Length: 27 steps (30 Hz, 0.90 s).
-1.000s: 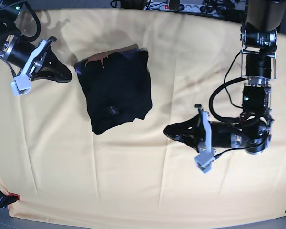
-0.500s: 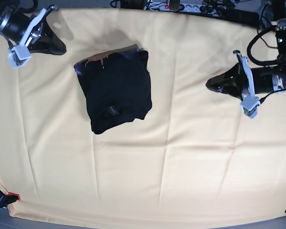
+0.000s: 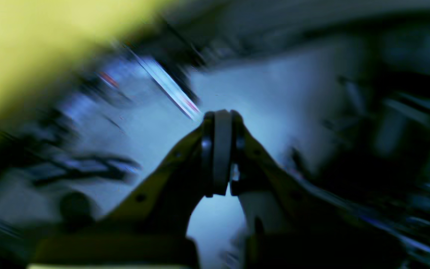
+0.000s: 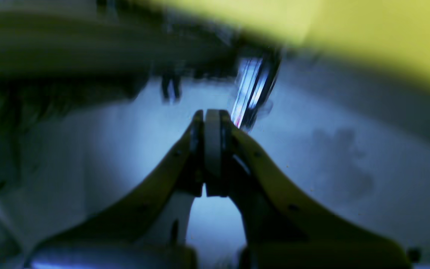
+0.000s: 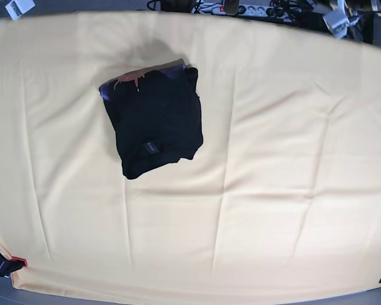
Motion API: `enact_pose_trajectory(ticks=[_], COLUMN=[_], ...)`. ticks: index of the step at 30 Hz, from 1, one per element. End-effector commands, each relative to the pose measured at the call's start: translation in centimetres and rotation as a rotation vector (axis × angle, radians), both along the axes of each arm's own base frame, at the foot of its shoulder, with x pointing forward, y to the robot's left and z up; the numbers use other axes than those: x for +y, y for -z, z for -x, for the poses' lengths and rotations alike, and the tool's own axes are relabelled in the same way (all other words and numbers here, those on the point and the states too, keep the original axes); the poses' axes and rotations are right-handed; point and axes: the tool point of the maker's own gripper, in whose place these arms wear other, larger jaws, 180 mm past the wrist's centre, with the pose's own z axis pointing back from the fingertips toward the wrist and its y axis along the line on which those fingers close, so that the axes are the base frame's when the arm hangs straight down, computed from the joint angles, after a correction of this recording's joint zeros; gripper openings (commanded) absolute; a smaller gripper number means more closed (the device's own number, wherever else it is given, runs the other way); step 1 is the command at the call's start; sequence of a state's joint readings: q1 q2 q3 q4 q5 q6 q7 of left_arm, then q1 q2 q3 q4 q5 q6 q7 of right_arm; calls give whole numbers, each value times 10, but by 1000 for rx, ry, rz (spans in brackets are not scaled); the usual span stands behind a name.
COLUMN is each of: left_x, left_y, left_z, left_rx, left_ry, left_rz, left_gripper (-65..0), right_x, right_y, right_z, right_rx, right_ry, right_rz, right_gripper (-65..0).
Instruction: Fold the T-shirt properly
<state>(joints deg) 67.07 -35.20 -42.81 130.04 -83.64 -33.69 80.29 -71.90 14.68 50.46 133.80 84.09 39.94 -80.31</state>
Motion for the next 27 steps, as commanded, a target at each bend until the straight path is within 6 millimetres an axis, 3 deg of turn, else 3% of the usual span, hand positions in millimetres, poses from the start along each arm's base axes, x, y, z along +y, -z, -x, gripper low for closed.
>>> enact_pose_trajectory(ticks=[1,3,9,14,17,21,27], left_x=[-4,-7,-18,-30,-37,-31,-28], left_y=[-5,-5,14,55,91,154,244], left_z=[14,37,63,133,153,156,124], left_rx=[45,112,202,459,532,547,398], left_ry=[-13,-50,-208,-197,-222,-267,-373], left_rz=[26,44,119,93,70,-23,-126], left_gripper=[-650,-650,-650,-650,-650,-650,-650], right_x=[-3,-12,-17,-15,-15,-14,-27], right_y=[-1,7,48,108,147,197,259], right_z=[13,23,75,116,131,135,127], right_rx=[46,93,316,492,563,576,487], right_ry=[19,70,234,312,308,329,203], right_rz=[-9,-21,-155,-188,-161,-113,57], right_gripper=[-650,-650,-650,-650,-650,-650,-650])
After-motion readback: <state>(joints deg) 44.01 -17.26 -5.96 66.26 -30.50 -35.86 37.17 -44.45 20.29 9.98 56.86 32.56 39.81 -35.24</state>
